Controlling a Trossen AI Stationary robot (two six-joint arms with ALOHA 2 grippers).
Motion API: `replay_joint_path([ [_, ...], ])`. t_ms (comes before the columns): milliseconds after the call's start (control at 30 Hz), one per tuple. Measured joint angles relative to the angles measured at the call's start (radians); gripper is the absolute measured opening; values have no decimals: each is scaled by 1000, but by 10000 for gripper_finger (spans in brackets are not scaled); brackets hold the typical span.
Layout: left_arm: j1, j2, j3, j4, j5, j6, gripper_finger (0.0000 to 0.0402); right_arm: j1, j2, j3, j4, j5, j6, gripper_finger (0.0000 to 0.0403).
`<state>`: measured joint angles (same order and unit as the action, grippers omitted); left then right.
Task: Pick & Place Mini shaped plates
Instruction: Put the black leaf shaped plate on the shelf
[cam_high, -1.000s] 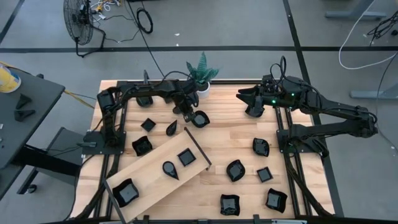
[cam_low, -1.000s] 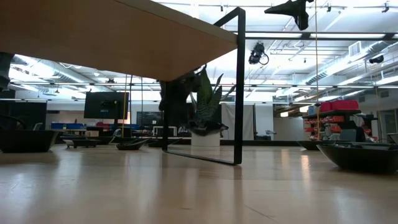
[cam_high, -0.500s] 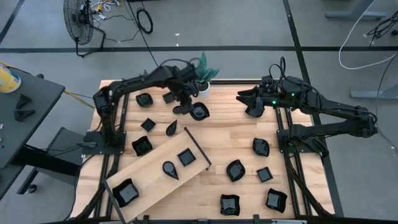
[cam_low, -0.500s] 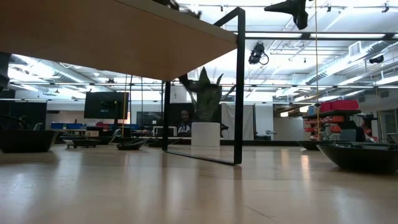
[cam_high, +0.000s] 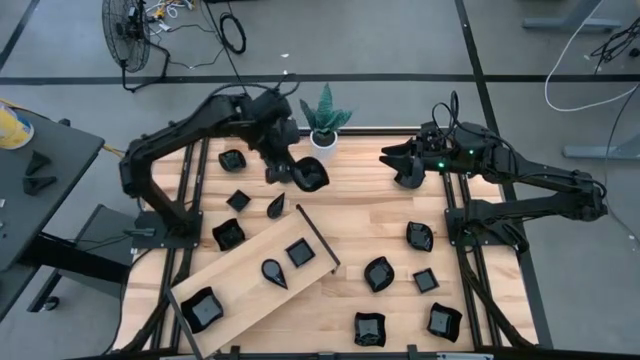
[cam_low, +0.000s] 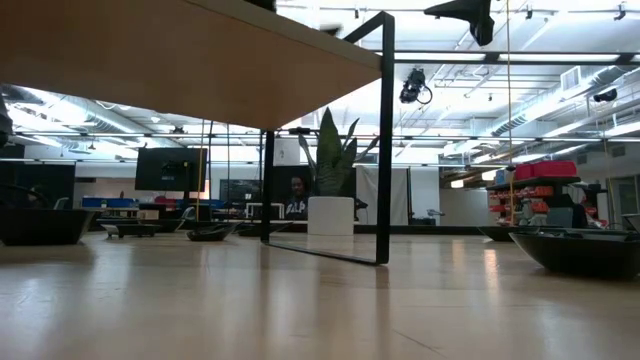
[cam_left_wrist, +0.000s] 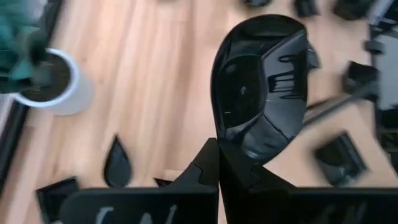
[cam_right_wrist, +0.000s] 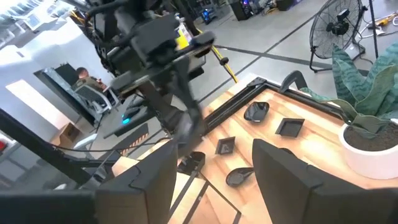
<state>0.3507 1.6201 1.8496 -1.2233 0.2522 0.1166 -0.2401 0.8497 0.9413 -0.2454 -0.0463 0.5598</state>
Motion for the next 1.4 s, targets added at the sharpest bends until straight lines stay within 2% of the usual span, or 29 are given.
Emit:
replay_joint_path([
  [433,-203,-111,-1,-224,78,3,0,0,0,0,3,-52,0,210],
  [667,-335,-124,-1,-346,101,-3,0,0,0,0,3,-52,0,210],
  [1100,-524,-122,-60,-348,146,-90,0,0,0,0,7,-52,0,210],
  [1400,-568,-122,-185,-322,168,-79,0,0,0,0,7,-52,0,210],
])
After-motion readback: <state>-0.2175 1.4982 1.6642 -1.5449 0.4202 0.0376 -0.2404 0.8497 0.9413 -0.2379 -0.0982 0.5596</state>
